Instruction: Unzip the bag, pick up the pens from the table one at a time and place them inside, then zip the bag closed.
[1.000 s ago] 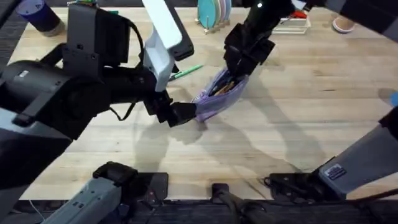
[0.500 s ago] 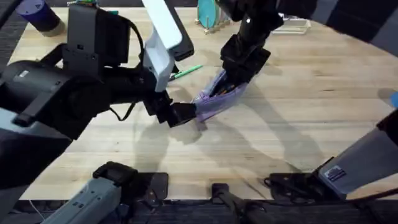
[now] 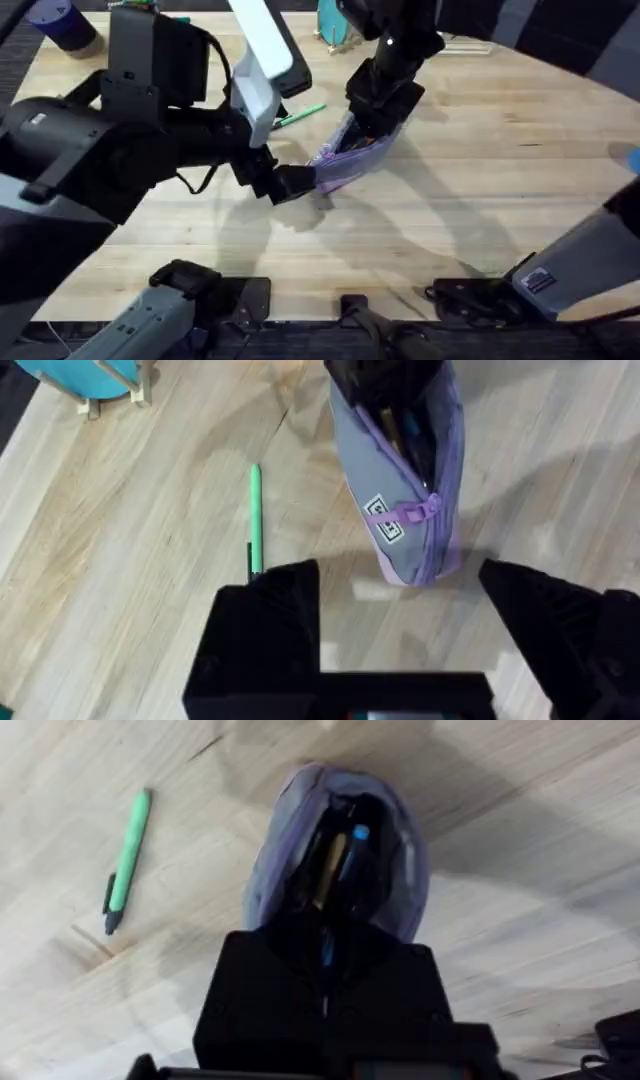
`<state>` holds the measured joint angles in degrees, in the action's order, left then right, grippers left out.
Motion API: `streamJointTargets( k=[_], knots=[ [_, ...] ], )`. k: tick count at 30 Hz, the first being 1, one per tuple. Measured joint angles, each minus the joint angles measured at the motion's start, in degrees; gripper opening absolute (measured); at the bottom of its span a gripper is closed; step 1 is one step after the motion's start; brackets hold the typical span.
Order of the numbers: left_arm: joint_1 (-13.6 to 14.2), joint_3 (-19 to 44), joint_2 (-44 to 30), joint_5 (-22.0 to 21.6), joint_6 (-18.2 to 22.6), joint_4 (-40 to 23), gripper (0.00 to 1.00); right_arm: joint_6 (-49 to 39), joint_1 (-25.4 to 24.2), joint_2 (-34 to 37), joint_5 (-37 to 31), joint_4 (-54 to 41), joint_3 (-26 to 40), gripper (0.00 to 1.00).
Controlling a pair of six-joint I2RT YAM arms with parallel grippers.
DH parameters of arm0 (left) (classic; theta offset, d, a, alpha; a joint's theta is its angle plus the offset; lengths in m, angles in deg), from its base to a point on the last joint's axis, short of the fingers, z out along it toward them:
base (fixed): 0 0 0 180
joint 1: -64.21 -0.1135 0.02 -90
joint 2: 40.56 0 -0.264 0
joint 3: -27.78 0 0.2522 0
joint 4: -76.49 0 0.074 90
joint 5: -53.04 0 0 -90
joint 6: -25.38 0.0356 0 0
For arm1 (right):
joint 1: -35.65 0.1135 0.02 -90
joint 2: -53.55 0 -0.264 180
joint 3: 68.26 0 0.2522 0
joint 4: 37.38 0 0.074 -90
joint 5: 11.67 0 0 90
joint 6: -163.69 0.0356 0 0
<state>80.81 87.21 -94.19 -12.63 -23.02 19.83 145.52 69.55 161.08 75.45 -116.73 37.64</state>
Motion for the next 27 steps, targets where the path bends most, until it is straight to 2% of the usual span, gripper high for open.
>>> streamJointTargets(
  k=[5,7,11,13,16,18,27],
  knots=[
    [0.0,0.0,0.0,0.0,0.0,0.0,0.994,0.0,0.48,0.0,1.17,0.0,0.0,0.032],
    [0.0,0.0,0.0,0.0,0.01,0.0,0.994,0.12,0.48,-0.01,1.29,0.02,0.0,0.112],
    [0.0,0.0,0.0,0.0,0.01,0.0,0.994,0.23,0.46,0.0,1.65,0.1,0.0,0.615],
    [0.0,0.0,0.0,0.0,0.0,0.0,0.994,0.35,0.46,0.0,1.78,0.22,0.0,0.784],
    [0.0,0.0,0.0,0.0,0.0,0.0,0.994,0.38,0.46,0.0,2.01,0.26,-0.02,0.953],
    [0.0,0.0,0.0,0.0,0.0,0.0,0.994,0.37,0.46,0.0,2.13,0.26,-0.02,0.992],
    [-0.01,0.0,0.0,0.0,0.0,0.9,0.994,-0.08,0.46,0.0,2.26,0.25,-0.02,0.996]
  ],
)
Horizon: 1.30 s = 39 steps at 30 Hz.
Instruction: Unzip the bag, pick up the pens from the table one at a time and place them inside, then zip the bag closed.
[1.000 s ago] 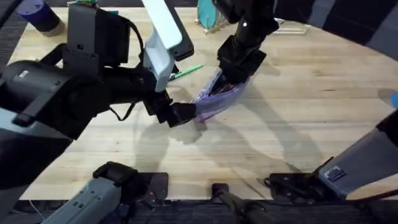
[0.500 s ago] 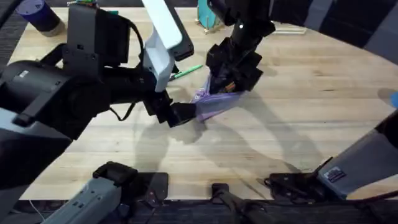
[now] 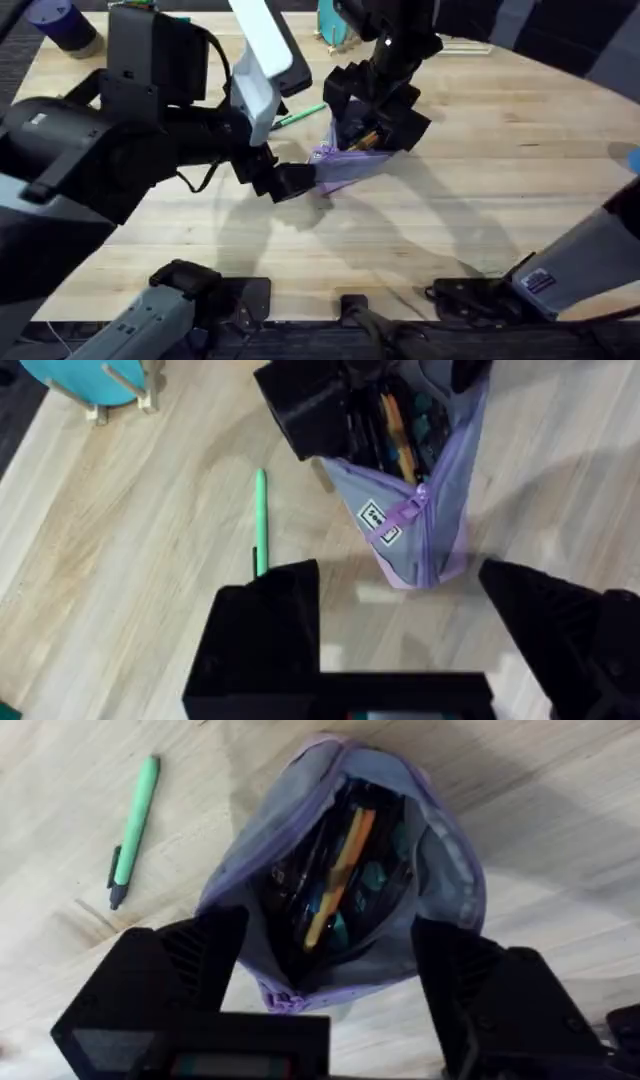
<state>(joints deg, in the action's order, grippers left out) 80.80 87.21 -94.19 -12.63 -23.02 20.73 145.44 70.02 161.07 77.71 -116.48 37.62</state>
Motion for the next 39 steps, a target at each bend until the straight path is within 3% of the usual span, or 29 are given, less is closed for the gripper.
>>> streamJointTargets(
  k=[8,12,18,24,30,39],
  knots=[
    [-0.01,0.0,0.0,-0.28,-0.02,3.46,0.994,-2.84,0.0,-0.01,0.04,-1.27,0.48,0.996],
    [0.01,0.0,-0.22,-3.19,-1.47,6.5,0.992,-5.58,0.0,-0.01,-0.63,-4.96,3.69,0.995],
    [-0.01,0.02,-4.78,-7.09,-3.17,8.95,0.991,-9.59,0.0,-0.61,-7.41,-10.86,9.39,0.996],
    [-0.06,0.37,-11.59,-7.96,-6.16,13.52,0.991,-11.21,0.0,-4.18,-15.76,-15.52,12.67,0.996],
    [-2.17,3.59,-19.7,-8.11,-7.6,14.67,0.991,-13.25,0.0,-6.65,-21.22,-17.75,13.49,0.995],
    [-6.44,7.84,-29.95,-8.52,-8.05,19.18,0.991,-14.6,0.0,-7.05,-23.23,-19.23,13.49,0.995]
  ],
)
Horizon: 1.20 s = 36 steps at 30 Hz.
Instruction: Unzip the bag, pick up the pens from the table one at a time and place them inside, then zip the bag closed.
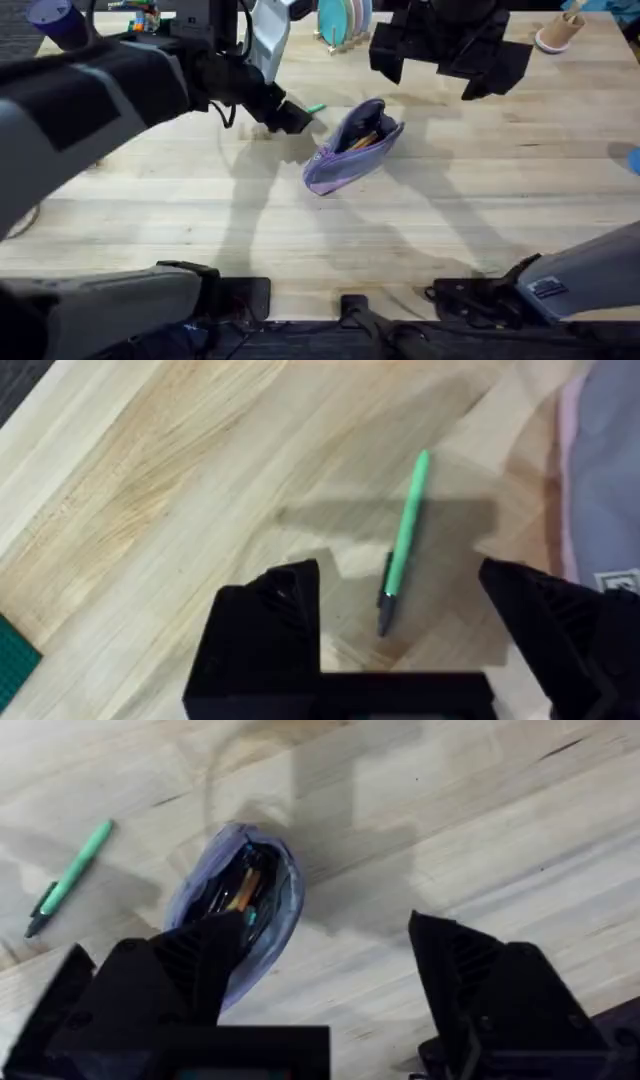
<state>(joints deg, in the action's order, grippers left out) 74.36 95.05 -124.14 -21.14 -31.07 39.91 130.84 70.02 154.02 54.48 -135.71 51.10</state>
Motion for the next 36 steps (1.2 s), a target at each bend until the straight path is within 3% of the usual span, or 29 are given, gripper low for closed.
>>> streamJointTargets(
  k=[6,18,36],
  knots=[
    [-0.11,0.47,-3.98,-0.25,-0.15,2.98,0.991,-0.05,0.0,-0.01,-0.39,-0.39,0.0,0.995],
    [-0.13,0.54,-12.65,-0.18,-0.3,0.43,0.993,0.01,0.0,-0.02,-0.4,-0.37,0.0,0.995],
    [-0.28,1.31,-12.8,-0.05,-1.02,-2.49,0.994,0.04,0.0,0.0,-0.42,-0.32,0.0,0.995]
  ],
)
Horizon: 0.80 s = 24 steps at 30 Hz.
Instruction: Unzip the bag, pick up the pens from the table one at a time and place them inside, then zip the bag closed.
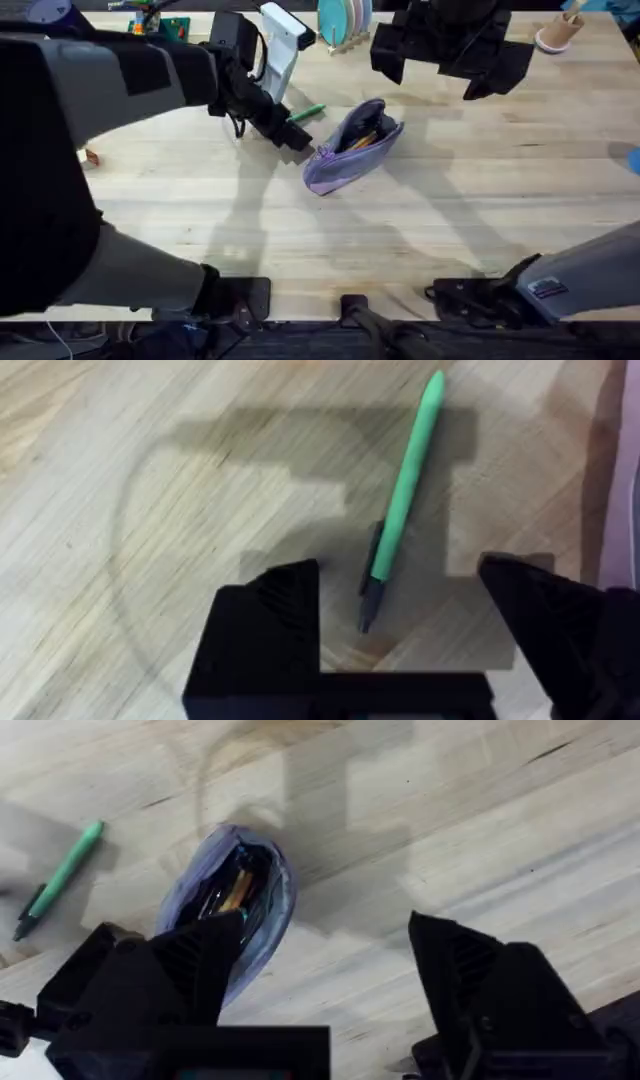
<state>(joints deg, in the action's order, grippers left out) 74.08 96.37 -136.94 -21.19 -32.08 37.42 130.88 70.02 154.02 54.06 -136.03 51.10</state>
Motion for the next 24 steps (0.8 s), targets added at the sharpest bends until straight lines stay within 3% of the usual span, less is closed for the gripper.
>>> streamJointTargets(
  k=[20,24],
  knots=[
    [0.0,0.4,0.0,0.02,0.04,-1.94,0.994,0.0,0.0,0.0,0.02,-0.04,0.0,0.995],
    [0.0,0.43,0.0,0.06,0.07,-2.28,0.877,0.0,0.0,-0.02,0.02,-0.04,0.0,0.995]
  ],
)
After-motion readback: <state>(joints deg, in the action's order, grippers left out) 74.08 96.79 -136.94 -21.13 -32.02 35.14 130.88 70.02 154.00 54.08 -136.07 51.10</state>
